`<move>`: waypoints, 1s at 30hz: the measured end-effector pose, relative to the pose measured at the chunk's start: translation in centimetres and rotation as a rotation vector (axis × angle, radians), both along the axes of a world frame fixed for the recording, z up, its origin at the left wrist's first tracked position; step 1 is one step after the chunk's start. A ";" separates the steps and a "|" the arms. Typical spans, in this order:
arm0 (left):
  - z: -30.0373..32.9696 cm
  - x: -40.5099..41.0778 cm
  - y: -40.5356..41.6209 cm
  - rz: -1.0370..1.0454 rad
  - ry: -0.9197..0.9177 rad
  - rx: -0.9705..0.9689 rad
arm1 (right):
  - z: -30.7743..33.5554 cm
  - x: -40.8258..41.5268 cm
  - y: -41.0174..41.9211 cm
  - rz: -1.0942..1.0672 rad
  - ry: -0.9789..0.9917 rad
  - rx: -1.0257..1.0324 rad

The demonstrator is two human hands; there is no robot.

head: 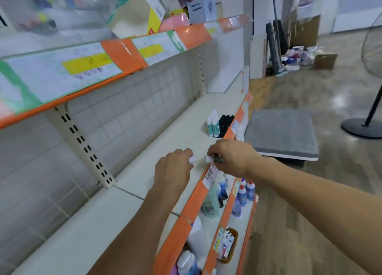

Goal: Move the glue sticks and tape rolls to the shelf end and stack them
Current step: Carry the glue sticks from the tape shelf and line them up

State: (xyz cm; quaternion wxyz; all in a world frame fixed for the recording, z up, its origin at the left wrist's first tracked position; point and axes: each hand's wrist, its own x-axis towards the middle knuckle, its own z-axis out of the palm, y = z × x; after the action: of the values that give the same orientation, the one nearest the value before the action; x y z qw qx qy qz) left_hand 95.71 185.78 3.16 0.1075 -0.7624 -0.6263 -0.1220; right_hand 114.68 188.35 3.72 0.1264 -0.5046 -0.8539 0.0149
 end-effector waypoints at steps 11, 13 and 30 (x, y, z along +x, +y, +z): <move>-0.2 6.5 11.3 0.157 -0.091 0.047 | 1.3 7.4 14.1 0.139 -0.022 -0.007; -0.1 7.9 12.4 0.208 -0.105 0.044 | 1.4 8.9 16.9 0.180 -0.042 -0.025; -0.1 14.5 16.6 0.411 -0.783 0.288 | -0.5 11.7 28.5 0.437 0.488 -0.301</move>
State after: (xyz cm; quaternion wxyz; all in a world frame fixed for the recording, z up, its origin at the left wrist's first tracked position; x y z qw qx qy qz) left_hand 110.26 202.35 3.06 -0.0104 -0.4964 -0.7347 -0.4624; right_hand 126.38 216.90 3.23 0.2446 -0.3047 -0.8745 0.2873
